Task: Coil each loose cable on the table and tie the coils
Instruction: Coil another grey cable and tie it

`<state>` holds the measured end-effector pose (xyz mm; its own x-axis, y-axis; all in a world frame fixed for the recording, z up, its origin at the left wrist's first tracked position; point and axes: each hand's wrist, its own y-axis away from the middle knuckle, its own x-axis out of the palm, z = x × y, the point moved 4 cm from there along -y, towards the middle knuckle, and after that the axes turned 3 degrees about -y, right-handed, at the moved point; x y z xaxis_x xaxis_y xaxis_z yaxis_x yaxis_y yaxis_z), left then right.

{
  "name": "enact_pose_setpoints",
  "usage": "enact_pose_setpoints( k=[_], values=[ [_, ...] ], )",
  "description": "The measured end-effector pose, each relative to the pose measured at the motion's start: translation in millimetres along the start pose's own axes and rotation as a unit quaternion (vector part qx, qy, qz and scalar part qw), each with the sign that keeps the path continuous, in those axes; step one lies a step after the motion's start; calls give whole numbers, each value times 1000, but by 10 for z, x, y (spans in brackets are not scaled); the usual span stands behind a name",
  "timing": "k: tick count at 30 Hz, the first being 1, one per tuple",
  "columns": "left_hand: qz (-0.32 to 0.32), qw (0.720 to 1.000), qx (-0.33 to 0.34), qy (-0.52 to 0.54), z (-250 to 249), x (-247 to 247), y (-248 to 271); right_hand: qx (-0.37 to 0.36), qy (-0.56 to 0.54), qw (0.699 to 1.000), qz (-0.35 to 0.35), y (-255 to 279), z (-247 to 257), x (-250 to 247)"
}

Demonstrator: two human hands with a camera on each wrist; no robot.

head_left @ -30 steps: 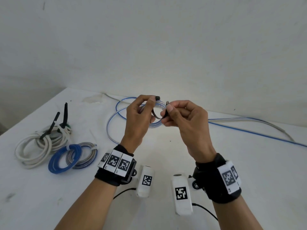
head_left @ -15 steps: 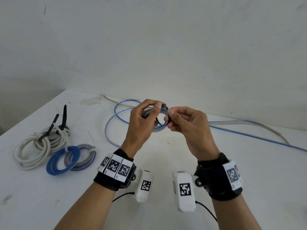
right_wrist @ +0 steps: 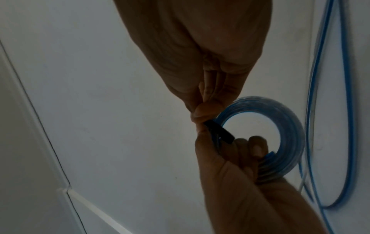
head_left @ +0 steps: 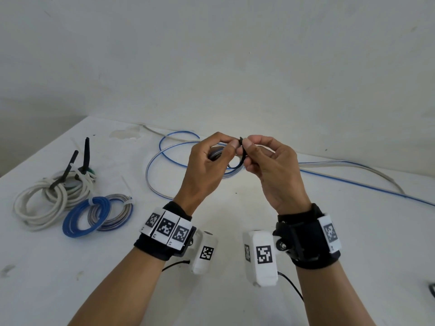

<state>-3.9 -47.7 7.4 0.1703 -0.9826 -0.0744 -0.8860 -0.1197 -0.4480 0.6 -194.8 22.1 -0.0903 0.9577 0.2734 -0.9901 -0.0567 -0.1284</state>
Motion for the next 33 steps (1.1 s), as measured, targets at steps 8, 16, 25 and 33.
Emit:
enact_pose_setpoints(
  k=[8, 16, 25, 33],
  values=[
    [-36, 999, -21, 12, 3, -45, 14, -29, 51, 998, 26, 50, 3, 53],
    [29, 999, -22, 9, 31, 18, 11, -49, 60, 997, 4, 17, -3, -60],
    [148, 987, -56, 37, -9, 227, 117, -107, 61, 984, -126, -75, 94, -307],
    [200, 970, -103, 86, 43, 330, 174, -71, 39, 989, -123, -67, 18, -343]
  ],
)
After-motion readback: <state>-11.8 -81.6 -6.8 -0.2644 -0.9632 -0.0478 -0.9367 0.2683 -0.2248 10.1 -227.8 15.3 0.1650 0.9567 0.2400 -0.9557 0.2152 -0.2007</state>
